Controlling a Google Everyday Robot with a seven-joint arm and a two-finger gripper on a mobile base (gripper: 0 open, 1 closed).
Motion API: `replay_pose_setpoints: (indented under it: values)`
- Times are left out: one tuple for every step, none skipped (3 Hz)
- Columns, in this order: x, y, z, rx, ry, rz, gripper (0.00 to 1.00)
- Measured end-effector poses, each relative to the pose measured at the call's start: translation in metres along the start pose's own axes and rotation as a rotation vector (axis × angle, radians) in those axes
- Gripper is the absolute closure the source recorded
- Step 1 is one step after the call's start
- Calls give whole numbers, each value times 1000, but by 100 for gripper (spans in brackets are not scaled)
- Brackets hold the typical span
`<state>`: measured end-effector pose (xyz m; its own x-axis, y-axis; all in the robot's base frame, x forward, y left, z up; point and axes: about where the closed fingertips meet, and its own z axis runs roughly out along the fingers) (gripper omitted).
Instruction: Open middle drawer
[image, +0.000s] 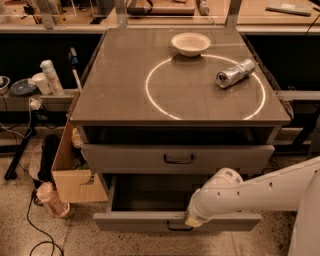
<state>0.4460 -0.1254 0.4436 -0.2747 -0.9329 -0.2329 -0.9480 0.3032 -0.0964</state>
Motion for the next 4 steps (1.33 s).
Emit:
replay_pose_setpoints:
  values:
    - [-2, -11, -9, 25, -2, 8, 12]
    - [-3, -21, -17, 46, 2, 11, 0]
    - [-5, -29, -29, 75, -12, 13, 0]
    - [-5, -29, -29, 75, -12, 13, 0]
